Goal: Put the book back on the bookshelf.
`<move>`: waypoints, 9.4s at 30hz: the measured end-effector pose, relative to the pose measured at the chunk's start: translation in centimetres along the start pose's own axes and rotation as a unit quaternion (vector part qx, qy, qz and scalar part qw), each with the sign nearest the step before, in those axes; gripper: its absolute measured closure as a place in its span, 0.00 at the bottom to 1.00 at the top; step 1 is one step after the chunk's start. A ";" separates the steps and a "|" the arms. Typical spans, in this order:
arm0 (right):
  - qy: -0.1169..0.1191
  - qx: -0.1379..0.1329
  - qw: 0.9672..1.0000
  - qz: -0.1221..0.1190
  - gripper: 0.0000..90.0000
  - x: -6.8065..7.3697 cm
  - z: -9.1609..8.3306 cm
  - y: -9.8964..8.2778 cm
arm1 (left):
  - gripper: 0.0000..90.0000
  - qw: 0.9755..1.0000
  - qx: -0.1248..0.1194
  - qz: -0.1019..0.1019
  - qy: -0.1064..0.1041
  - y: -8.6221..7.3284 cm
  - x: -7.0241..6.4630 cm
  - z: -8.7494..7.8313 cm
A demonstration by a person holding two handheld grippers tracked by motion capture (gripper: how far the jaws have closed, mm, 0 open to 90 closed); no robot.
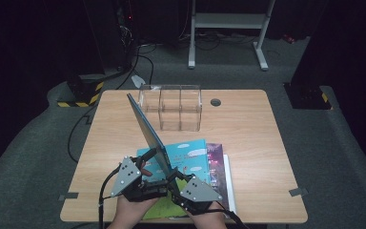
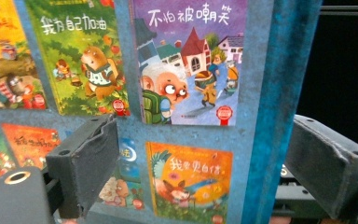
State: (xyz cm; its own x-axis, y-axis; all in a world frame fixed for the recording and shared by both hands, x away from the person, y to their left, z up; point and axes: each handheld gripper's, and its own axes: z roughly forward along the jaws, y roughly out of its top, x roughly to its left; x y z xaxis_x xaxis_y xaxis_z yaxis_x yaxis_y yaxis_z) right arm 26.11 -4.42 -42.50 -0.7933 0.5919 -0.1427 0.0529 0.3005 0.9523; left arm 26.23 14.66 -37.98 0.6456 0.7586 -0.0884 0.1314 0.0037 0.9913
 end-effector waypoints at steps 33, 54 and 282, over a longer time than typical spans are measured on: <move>-0.045 0.006 0.997 -0.063 0.80 2.2 0.8 0.0 | 0.17 0.996 0.006 0.006 0.086 -0.3 -0.2 -0.6; -0.052 -0.002 0.994 -0.100 0.80 2.9 1.0 -0.2 | 0.14 0.994 0.007 0.002 0.107 -0.4 -0.2 -1.0; -0.069 0.003 0.997 -0.046 0.67 -1.8 0.1 -0.8 | 0.83 0.972 0.040 0.019 0.230 -0.1 12.6 -6.3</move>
State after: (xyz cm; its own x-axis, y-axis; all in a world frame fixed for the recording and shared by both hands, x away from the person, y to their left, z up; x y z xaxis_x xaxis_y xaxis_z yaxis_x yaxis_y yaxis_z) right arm 27.55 -5.60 -43.02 -0.7045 0.6585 -0.2646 -0.0117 0.3621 0.9321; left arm 29.63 28.29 -38.62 0.2493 0.9683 0.0184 0.1835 -0.0658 0.9808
